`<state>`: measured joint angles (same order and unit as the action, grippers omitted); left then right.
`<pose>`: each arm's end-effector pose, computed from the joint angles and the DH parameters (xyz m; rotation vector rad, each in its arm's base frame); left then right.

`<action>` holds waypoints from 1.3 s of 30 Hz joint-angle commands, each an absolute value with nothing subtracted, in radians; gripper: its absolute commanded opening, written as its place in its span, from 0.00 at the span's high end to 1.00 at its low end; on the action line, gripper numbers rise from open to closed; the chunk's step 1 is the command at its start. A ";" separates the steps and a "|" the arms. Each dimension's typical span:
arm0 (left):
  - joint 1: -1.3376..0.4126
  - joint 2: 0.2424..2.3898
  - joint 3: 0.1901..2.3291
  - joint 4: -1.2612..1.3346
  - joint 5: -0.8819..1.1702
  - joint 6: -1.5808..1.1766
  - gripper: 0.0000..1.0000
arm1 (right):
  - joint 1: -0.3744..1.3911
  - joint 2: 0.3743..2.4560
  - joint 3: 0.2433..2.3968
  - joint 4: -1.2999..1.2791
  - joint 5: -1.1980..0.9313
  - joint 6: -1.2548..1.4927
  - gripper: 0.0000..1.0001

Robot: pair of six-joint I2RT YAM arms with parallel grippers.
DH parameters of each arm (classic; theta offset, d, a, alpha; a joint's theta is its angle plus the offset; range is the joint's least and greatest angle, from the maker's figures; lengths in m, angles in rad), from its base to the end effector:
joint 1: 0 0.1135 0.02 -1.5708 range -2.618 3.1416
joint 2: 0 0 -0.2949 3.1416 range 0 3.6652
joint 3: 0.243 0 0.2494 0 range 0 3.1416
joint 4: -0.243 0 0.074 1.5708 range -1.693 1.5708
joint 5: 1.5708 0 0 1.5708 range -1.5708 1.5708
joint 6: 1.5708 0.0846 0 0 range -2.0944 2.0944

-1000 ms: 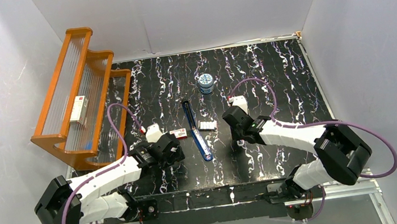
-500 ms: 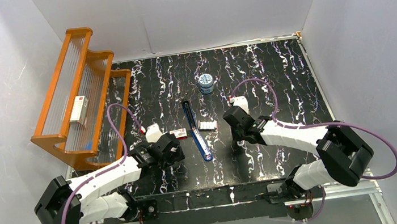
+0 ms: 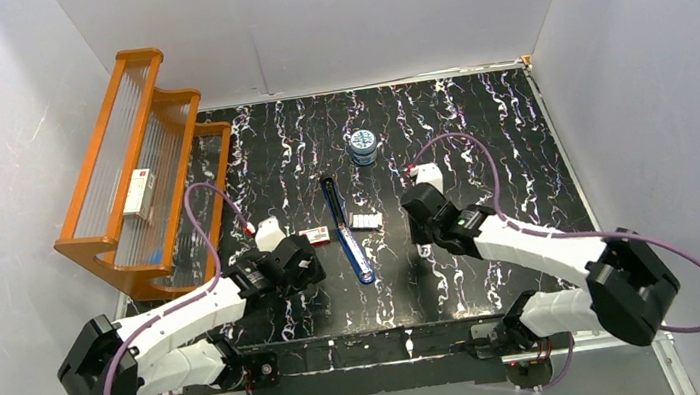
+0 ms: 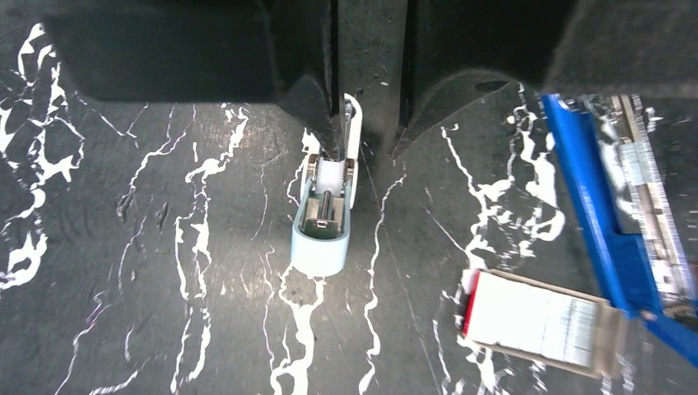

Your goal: Load the staples into the stapler

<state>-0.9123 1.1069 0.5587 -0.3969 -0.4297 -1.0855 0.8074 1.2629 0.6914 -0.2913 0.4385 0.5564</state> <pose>0.1590 -0.1479 0.1800 -0.3806 2.4035 -0.3736 0.2089 0.1664 0.1997 -0.1011 2.3312 0.1394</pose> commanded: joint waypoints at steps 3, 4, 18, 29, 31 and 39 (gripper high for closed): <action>-0.909 1.066 0.567 -0.407 -0.463 -1.094 0.15 | 0.809 1.137 0.758 -0.303 0.466 0.497 0.57; -0.909 1.064 0.567 -0.404 -0.462 -1.094 0.15 | 0.809 1.129 0.766 -0.305 0.461 0.483 0.55; -0.908 0.992 0.488 -0.370 -0.408 -1.143 0.15 | 0.815 1.359 1.032 -0.161 0.070 0.262 0.24; -0.907 0.882 0.416 -0.315 -0.323 -1.123 0.20 | 0.877 1.711 1.455 -0.308 0.243 0.273 0.22; -0.907 0.871 0.408 -0.309 -0.318 -1.119 0.21 | 0.877 1.775 1.541 -0.379 0.245 0.275 0.25; -0.907 0.856 0.371 -0.265 -0.283 -1.117 0.21 | 0.877 1.917 1.705 -0.524 0.265 0.255 0.36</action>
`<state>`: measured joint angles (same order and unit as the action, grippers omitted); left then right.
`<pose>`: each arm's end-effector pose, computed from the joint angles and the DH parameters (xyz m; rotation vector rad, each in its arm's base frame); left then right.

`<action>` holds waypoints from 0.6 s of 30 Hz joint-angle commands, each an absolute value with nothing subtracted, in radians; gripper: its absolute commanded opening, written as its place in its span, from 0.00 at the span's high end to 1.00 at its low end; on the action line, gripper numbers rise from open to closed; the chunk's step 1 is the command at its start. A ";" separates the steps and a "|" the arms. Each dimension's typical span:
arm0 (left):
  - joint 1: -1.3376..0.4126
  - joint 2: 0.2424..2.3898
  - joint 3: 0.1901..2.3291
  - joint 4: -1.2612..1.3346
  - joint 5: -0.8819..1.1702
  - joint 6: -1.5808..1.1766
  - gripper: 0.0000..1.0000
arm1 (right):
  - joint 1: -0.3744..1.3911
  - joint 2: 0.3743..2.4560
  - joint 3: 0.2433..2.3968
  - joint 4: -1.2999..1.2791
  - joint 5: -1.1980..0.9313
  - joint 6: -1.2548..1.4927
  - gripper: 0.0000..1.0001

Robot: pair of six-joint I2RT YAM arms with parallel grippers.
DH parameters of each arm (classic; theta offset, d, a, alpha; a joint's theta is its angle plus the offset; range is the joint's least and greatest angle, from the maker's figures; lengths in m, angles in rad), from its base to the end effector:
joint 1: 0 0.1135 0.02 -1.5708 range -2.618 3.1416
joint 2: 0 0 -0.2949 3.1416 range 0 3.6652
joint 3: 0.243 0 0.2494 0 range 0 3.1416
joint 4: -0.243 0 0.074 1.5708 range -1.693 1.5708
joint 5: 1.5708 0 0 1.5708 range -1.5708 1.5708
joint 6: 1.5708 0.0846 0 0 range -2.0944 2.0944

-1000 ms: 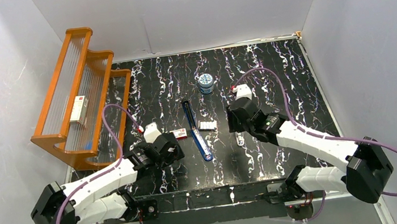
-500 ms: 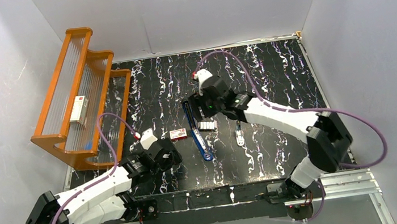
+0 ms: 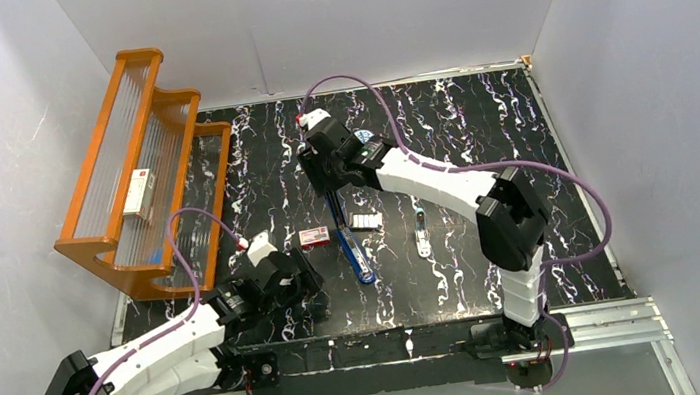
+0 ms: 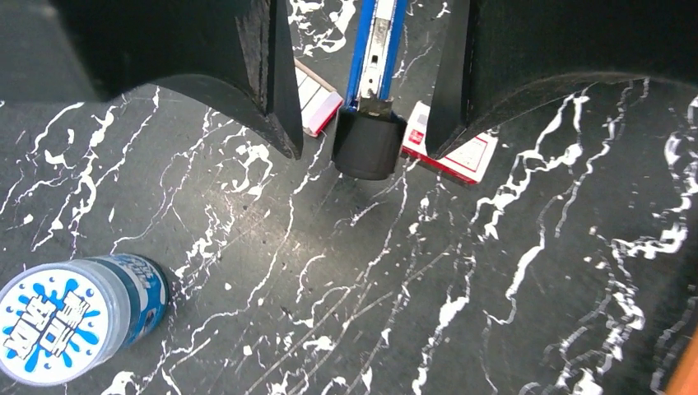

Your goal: Load the staples into the stapler

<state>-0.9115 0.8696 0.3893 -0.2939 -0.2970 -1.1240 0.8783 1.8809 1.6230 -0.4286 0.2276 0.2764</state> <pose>0.1316 -0.1294 0.1719 -0.4045 2.3693 -0.6704 0.3214 0.3575 0.2915 -0.5528 2.1936 0.3673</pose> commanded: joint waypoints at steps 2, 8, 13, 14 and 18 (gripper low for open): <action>-0.907 0.861 0.368 -0.249 -0.267 -1.117 0.21 | 0.877 1.941 1.744 -0.551 0.260 0.241 0.40; -0.907 0.883 0.349 -0.148 -0.207 -1.117 0.31 | 0.877 1.983 1.822 -0.599 0.231 0.226 0.56; -0.907 0.934 0.328 -0.016 -0.136 -1.138 0.47 | 0.877 1.964 1.800 -0.589 0.240 0.249 0.70; -0.907 0.950 0.326 0.010 -0.121 -1.146 0.48 | 0.879 1.951 1.782 -0.577 0.244 0.253 0.71; -0.907 1.027 0.329 0.101 -0.071 -1.188 0.48 | 0.886 1.895 1.701 -0.507 0.283 0.277 0.72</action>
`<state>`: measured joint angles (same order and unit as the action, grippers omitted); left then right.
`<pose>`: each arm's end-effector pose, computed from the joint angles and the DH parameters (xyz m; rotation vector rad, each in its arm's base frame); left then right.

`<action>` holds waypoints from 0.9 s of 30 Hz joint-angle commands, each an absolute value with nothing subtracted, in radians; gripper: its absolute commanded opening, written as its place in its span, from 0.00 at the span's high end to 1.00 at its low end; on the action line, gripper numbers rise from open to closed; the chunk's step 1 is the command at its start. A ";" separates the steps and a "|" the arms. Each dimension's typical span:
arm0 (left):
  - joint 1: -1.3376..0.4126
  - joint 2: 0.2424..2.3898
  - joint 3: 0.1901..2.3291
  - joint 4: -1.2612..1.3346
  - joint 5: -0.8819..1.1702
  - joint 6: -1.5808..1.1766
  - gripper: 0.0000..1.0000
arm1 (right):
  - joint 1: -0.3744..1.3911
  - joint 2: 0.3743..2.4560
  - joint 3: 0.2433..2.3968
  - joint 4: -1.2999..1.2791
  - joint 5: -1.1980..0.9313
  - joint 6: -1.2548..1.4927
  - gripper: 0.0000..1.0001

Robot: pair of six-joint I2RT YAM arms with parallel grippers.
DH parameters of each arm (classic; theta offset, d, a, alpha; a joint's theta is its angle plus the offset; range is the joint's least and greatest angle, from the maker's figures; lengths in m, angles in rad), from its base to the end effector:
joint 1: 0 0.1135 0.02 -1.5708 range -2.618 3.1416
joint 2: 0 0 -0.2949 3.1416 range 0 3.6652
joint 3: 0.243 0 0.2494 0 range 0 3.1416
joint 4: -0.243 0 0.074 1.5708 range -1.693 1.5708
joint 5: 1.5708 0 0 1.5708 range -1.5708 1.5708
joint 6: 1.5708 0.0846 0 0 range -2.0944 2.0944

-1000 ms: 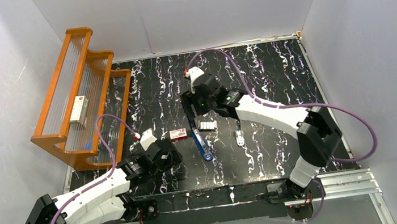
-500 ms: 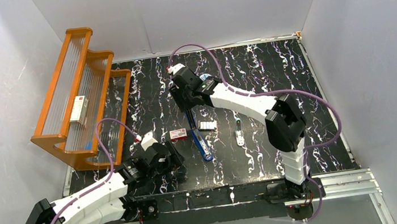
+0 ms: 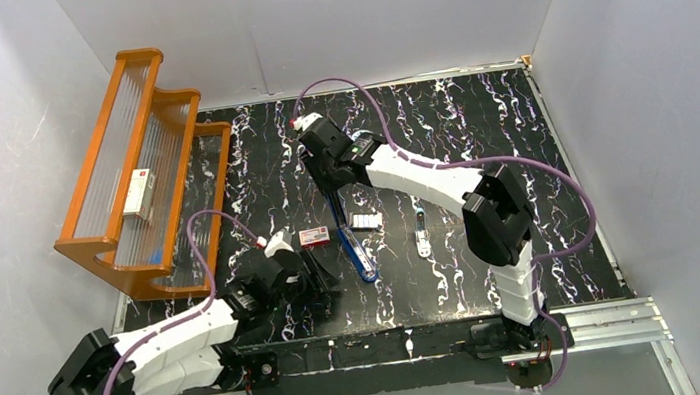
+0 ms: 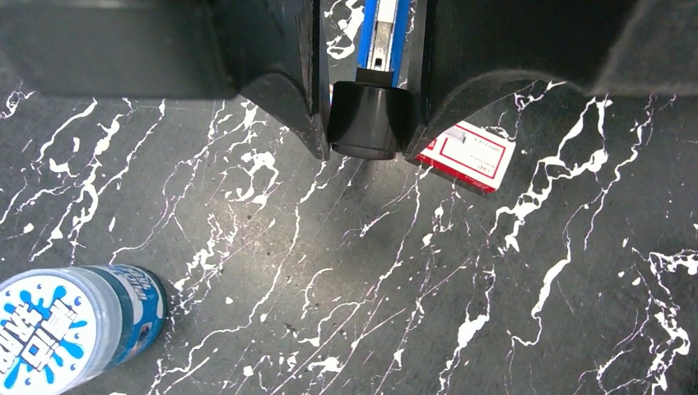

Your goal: Load the staples into the stapler

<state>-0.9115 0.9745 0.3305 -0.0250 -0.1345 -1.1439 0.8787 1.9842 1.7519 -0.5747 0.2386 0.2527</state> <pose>0.1363 -0.1573 0.1623 -0.3578 2.3867 -0.9159 0.3319 0.3690 0.2734 -0.6191 2.2824 0.2694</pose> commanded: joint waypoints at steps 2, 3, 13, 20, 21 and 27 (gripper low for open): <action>-0.906 1.074 0.336 0.145 -0.048 -1.212 0.47 | 0.892 1.872 1.670 -0.487 0.299 0.297 0.73; -0.906 1.099 0.341 0.167 -0.036 -1.222 0.46 | 0.898 1.862 1.656 -0.477 0.313 0.308 0.73; -0.901 1.335 0.393 0.322 0.000 -1.216 0.74 | 0.958 1.781 1.535 -0.415 0.390 0.388 0.75; -0.901 1.416 0.399 0.348 -0.009 -1.244 0.76 | 0.973 1.746 1.479 -0.395 0.404 0.418 0.76; -0.901 1.427 0.406 0.334 -0.016 -1.244 0.77 | 0.976 1.743 1.473 -0.394 0.406 0.425 0.76; -0.900 1.500 0.451 0.203 -0.021 -1.280 1.00 | 0.983 1.715 1.433 -0.381 0.411 0.451 0.77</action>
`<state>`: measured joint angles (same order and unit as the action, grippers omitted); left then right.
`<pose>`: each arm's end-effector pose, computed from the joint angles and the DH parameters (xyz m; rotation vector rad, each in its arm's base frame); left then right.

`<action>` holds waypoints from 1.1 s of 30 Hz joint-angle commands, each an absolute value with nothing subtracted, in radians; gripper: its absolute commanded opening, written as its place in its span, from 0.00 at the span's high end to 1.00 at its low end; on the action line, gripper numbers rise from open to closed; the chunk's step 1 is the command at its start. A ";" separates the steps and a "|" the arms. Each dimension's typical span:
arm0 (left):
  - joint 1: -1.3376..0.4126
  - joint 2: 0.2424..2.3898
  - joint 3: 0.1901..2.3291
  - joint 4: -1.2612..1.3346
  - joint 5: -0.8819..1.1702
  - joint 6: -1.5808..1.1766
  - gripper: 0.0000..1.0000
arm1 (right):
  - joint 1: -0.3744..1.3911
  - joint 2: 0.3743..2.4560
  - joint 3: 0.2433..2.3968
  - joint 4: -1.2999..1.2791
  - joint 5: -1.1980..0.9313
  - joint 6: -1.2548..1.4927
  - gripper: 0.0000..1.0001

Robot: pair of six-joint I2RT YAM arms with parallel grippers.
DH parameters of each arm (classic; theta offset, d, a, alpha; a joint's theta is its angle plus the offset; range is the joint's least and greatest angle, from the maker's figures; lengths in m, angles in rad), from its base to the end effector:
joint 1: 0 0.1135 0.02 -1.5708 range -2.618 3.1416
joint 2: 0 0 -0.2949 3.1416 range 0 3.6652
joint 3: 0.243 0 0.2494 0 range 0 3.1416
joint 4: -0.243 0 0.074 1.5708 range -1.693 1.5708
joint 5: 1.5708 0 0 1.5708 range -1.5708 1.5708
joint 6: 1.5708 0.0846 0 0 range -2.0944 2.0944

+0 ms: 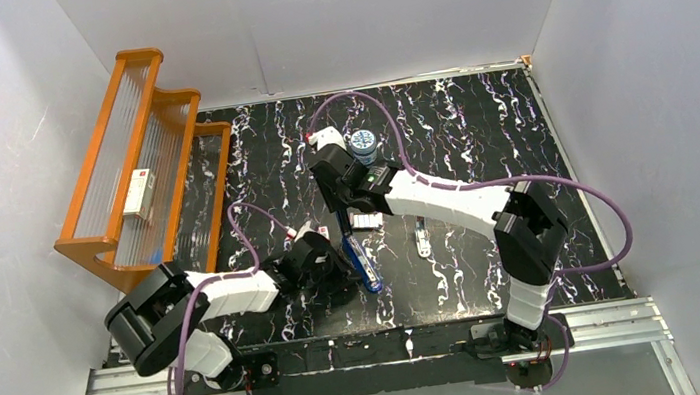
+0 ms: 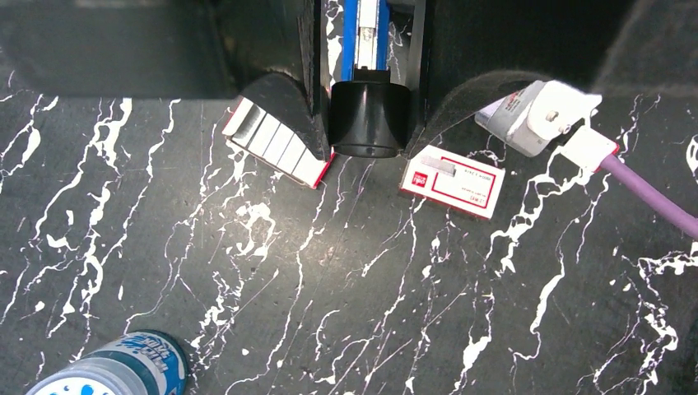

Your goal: Load the staples into the stapler

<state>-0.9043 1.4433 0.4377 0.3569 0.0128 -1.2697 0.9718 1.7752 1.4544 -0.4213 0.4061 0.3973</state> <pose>0.1779 -0.2280 0.1379 -0.4465 2.4608 -1.1072 0.2759 0.3448 0.2803 -0.4411 2.2106 0.2663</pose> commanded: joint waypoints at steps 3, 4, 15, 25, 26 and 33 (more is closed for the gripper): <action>-0.901 1.527 0.442 0.192 -0.013 -1.293 1.00 | 0.985 1.703 1.416 -0.378 0.399 0.457 0.77; -0.901 1.535 0.439 0.190 -0.011 -1.297 1.00 | 0.986 1.699 1.410 -0.378 0.392 0.459 0.77; -0.901 1.578 0.439 0.212 0.032 -1.288 0.88 | 0.994 1.635 1.297 -0.362 0.364 0.517 0.77; -0.897 1.621 0.528 0.036 -0.027 -1.284 0.83 | 1.016 1.583 1.208 -0.347 0.346 0.586 0.77; -0.898 1.631 0.536 0.020 -0.027 -1.281 0.84 | 1.017 1.579 1.201 -0.345 0.345 0.592 0.77; -0.899 1.721 0.560 -0.007 -0.001 -1.268 0.92 | 1.040 1.546 1.157 -0.307 0.336 0.606 0.78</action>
<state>-0.8978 1.5852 0.5983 0.2211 0.0959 -1.3266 0.9977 1.5757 1.1954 -0.3080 0.4267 0.4793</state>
